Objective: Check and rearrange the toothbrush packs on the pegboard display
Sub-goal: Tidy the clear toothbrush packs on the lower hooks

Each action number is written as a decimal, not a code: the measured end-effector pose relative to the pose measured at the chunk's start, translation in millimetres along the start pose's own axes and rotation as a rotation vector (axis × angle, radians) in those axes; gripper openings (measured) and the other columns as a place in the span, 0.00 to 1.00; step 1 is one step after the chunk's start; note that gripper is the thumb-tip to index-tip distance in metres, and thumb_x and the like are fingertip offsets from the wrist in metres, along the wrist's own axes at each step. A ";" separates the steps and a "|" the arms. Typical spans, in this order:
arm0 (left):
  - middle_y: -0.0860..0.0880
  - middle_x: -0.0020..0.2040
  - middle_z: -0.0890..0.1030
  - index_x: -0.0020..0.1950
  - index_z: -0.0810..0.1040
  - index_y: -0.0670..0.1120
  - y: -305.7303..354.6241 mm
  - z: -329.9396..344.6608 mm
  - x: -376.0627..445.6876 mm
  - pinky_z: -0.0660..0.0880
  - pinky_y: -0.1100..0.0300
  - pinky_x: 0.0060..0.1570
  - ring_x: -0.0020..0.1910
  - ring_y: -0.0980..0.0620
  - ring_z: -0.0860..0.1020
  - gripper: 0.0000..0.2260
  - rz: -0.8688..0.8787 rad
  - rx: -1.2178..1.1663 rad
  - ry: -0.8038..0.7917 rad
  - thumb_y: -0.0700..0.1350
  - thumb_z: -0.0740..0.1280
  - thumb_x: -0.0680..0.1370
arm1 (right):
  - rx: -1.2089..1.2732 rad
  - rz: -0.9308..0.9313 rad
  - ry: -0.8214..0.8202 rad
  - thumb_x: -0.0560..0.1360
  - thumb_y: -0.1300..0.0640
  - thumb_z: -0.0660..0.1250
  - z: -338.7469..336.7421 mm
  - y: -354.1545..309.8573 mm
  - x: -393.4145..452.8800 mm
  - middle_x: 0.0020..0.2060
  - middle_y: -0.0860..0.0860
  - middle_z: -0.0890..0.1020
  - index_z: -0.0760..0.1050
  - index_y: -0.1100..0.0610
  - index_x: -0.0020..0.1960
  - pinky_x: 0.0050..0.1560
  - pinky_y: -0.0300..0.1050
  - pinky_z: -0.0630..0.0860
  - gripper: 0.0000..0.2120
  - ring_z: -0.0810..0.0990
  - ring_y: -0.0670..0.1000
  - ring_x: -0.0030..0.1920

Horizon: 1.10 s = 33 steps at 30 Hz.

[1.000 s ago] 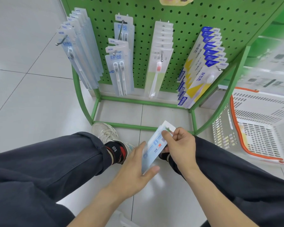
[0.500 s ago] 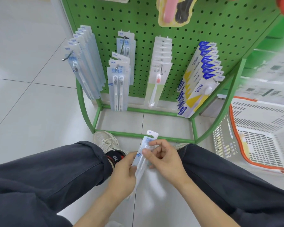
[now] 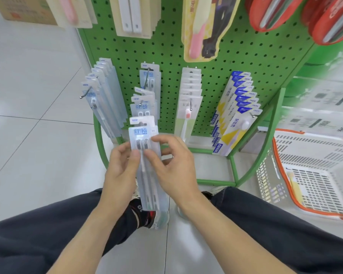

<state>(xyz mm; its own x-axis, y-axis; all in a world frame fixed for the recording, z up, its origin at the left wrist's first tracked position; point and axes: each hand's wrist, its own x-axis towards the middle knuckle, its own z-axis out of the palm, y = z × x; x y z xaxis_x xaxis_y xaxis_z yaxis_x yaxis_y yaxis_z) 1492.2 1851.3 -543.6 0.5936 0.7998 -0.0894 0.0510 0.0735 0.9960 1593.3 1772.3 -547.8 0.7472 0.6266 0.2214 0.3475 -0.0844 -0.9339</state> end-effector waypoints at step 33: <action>0.61 0.53 0.79 0.61 0.71 0.61 -16.7 -1.0 86.8 0.79 0.58 0.52 0.51 0.57 0.79 0.14 0.338 0.226 0.093 0.46 0.69 0.80 | -1.027 -0.229 -0.180 0.72 0.77 0.58 -2.2 -71.1 181.8 0.68 0.58 0.71 0.69 0.60 0.72 0.64 0.54 0.73 0.30 0.73 0.59 0.64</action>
<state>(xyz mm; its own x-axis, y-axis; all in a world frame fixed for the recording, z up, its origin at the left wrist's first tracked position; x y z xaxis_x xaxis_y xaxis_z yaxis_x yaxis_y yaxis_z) 1542.1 1920.1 -568.0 0.5327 0.8075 0.2535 0.0463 -0.3269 0.9439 1705.7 1890.5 -440.5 0.5378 0.8086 0.2387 0.8429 -0.5097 -0.1724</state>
